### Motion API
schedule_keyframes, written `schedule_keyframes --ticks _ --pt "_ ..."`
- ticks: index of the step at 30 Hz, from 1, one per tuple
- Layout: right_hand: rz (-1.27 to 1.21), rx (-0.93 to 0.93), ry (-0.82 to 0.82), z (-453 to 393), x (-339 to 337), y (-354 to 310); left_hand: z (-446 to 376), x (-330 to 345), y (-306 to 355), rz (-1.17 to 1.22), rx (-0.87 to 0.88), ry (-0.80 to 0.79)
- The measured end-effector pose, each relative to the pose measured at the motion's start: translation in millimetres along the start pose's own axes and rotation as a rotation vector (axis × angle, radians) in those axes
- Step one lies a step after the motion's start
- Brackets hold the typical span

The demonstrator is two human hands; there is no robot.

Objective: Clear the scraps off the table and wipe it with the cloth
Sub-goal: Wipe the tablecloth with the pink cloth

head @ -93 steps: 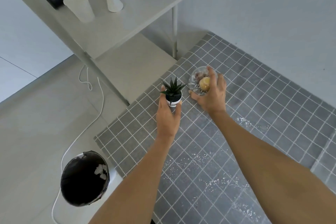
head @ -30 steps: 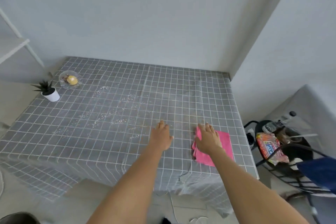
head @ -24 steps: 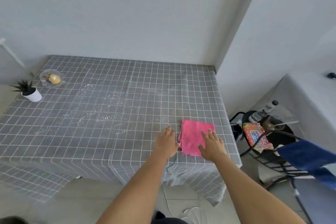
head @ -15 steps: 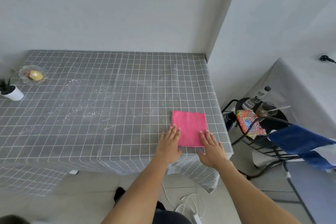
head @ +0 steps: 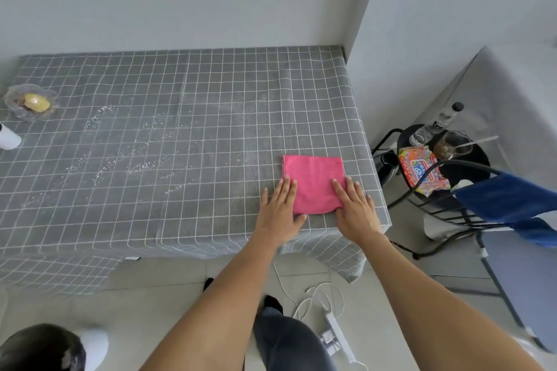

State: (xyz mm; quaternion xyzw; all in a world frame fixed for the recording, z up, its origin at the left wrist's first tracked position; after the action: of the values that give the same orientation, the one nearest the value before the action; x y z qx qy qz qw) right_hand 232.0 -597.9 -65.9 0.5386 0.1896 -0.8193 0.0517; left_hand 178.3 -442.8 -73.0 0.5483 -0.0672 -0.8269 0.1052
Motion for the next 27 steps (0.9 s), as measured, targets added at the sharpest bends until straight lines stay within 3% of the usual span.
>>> schedule_keyframes --ticks 19,27 --pt "-0.002 0.006 0.030 5 -20 -17 -13 -34 -3 -0.040 -0.060 0.196" --pt "-0.018 -0.114 0.127 -22 -74 -86 5 -105 -48 -0.099 -0.123 0.312"
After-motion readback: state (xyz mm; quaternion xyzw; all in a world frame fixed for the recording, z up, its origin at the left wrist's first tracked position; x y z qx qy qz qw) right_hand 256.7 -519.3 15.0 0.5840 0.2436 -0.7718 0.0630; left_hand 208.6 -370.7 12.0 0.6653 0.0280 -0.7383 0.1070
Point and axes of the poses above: each hand's wrist, its own z-axis away from the middle knuckle, its own x-axis out of the palm, y = z × x, the point moved 10 cm from there along -z, towards the middle knuckle, and after that the axes turned 2 degrees about -y, right-handed, at the moved point
